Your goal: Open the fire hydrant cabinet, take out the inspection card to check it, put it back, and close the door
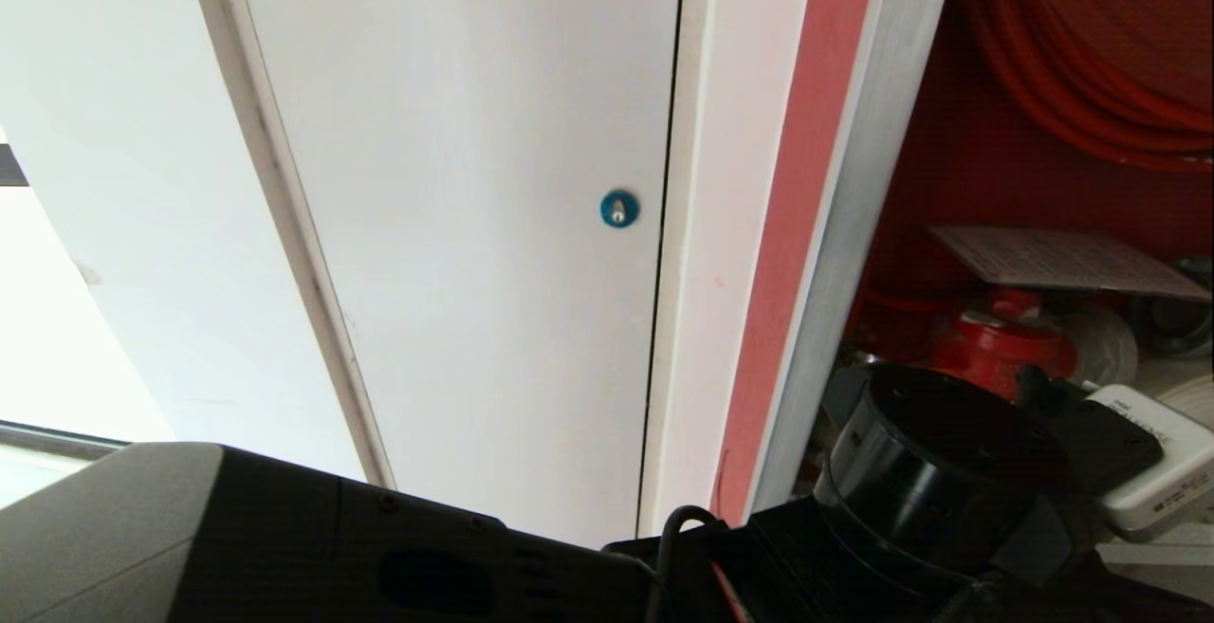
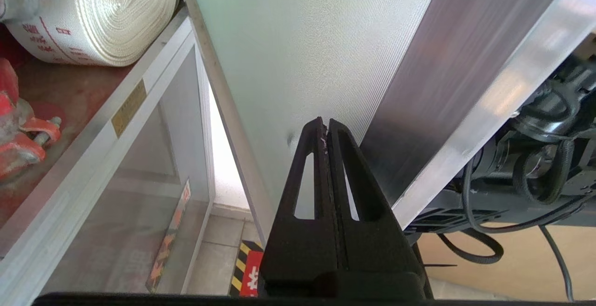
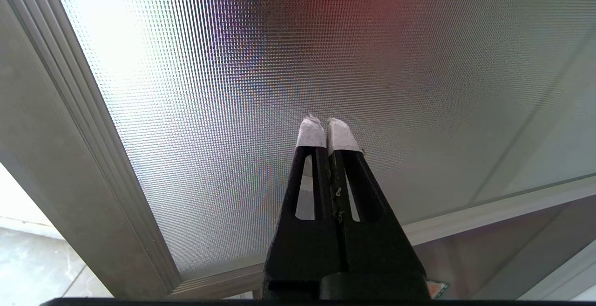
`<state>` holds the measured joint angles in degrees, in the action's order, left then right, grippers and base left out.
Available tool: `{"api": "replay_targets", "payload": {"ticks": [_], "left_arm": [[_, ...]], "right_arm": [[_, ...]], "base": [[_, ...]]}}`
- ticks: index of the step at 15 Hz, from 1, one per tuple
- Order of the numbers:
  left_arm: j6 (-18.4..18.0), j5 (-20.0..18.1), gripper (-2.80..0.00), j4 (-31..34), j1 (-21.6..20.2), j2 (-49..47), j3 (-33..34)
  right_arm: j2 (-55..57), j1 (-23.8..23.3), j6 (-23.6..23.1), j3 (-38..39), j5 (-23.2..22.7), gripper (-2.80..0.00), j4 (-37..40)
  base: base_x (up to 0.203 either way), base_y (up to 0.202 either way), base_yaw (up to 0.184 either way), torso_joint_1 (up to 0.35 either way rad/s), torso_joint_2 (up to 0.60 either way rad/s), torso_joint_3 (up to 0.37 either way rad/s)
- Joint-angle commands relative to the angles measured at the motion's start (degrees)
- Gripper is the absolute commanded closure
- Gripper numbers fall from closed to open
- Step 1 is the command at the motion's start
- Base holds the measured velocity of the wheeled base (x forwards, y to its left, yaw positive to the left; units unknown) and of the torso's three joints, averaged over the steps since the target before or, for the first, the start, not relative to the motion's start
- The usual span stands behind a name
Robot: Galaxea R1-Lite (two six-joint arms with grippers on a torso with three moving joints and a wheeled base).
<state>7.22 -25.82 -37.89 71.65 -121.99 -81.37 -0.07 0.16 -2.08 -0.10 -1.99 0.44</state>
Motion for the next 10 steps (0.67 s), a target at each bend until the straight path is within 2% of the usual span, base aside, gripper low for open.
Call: {"api": "replay_targets", "payload": {"ticks": [1, 6, 10], "left_arm": [[-0.03, -0.11, 0.00, -0.17, -0.64, -0.46, 0.38], [-0.06, -0.13, 0.00, 0.04, -10.25, -0.04, 1.87], [-0.44, -0.07, 0.00, -0.19, -19.48, 2.23, 8.72]], "right_arm": [[-0.01, 0.02, -0.02, 0.01, -0.03, 0.00, 0.00], [-0.01, -0.04, -0.02, 0.01, -0.03, 0.00, 0.00], [-0.01, 0.02, -0.02, 0.01, -0.03, 0.00, 0.00]], "base": [[0.000, 0.000, 0.000, 0.000, 0.00, 0.000], [0.000, 0.000, 0.000, 0.000, 0.00, 0.000], [0.000, 0.000, 0.000, 0.000, 0.00, 0.000]]}}
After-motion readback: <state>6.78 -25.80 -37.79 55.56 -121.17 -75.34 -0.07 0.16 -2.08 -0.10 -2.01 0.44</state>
